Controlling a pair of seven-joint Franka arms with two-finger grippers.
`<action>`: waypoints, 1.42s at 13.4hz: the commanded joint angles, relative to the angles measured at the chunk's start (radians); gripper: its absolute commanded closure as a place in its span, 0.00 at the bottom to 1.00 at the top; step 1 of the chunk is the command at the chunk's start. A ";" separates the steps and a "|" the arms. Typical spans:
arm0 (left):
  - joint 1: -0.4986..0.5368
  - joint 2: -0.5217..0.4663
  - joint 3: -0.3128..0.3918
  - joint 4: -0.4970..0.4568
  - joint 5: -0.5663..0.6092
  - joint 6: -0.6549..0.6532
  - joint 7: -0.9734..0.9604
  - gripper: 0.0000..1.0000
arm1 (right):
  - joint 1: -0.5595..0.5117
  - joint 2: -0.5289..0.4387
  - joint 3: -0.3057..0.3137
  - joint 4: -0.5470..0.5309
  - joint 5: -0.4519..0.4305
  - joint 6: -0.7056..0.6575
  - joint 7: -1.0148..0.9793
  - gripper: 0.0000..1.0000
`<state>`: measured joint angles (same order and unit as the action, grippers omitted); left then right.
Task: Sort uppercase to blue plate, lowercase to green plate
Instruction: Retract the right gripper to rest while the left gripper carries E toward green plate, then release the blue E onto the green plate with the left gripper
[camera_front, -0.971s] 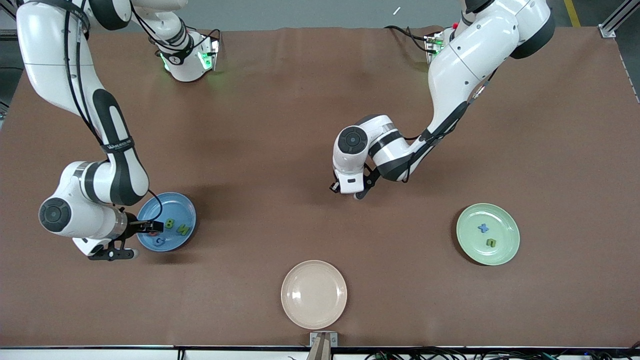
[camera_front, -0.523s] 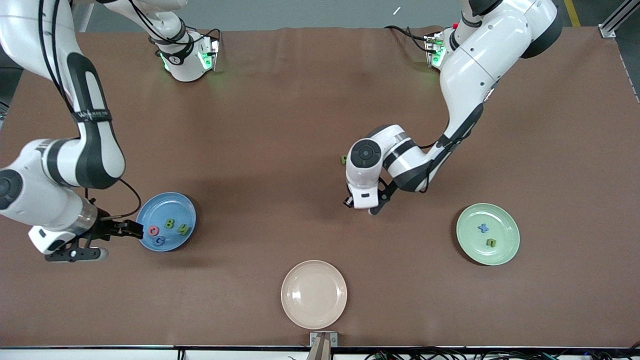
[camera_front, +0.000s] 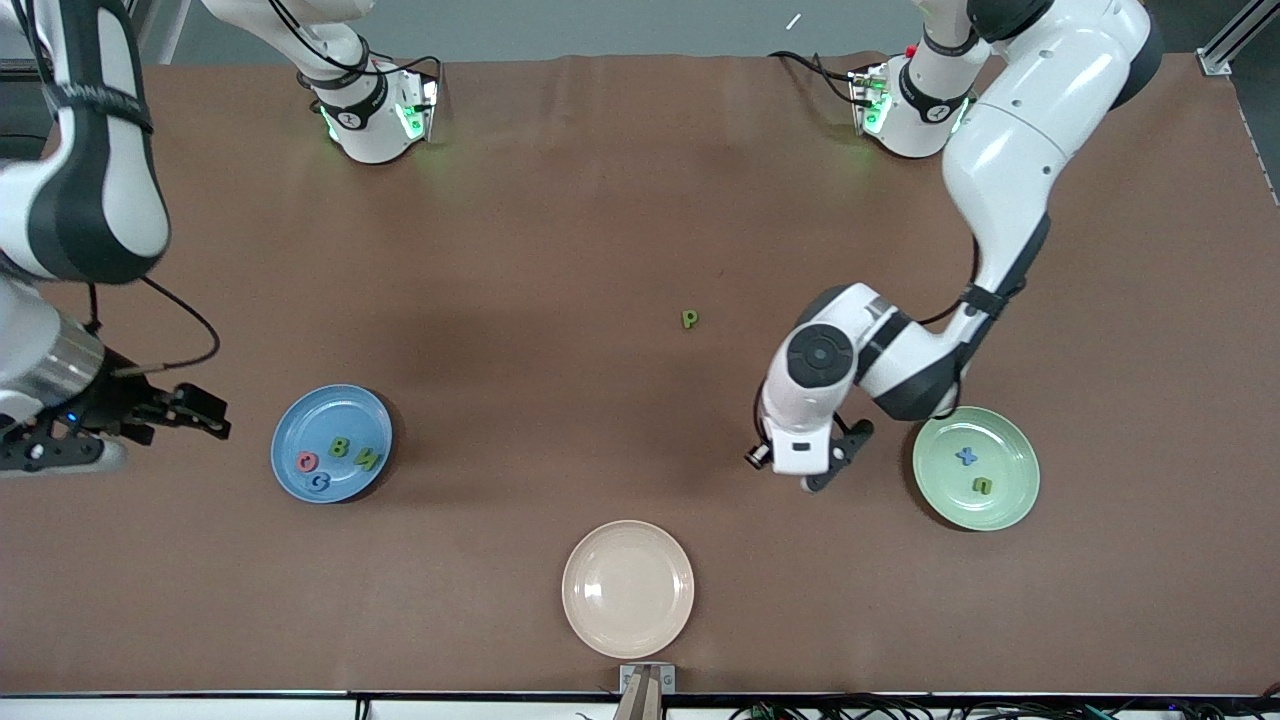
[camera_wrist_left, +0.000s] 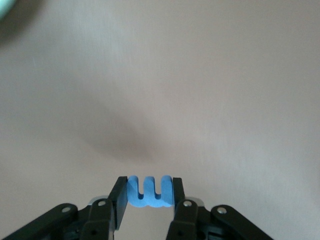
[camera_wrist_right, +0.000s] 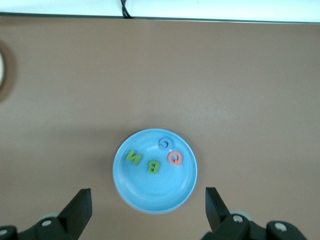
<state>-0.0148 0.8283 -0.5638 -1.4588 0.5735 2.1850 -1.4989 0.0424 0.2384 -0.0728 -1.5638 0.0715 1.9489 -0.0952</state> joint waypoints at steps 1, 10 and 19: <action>0.059 -0.018 -0.004 0.005 0.016 -0.022 0.116 0.96 | -0.013 -0.080 0.013 -0.021 -0.012 -0.043 0.041 0.00; 0.272 -0.040 -0.004 -0.038 0.017 -0.028 0.497 0.95 | -0.030 -0.155 0.018 0.131 -0.032 -0.375 0.077 0.00; 0.365 -0.064 -0.010 -0.124 0.017 -0.070 0.623 0.85 | -0.058 -0.306 0.057 -0.055 -0.033 -0.292 0.078 0.00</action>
<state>0.3282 0.8110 -0.5635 -1.5279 0.5747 2.1239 -0.8850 0.0169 -0.0158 -0.0530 -1.5520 0.0517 1.6331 -0.0324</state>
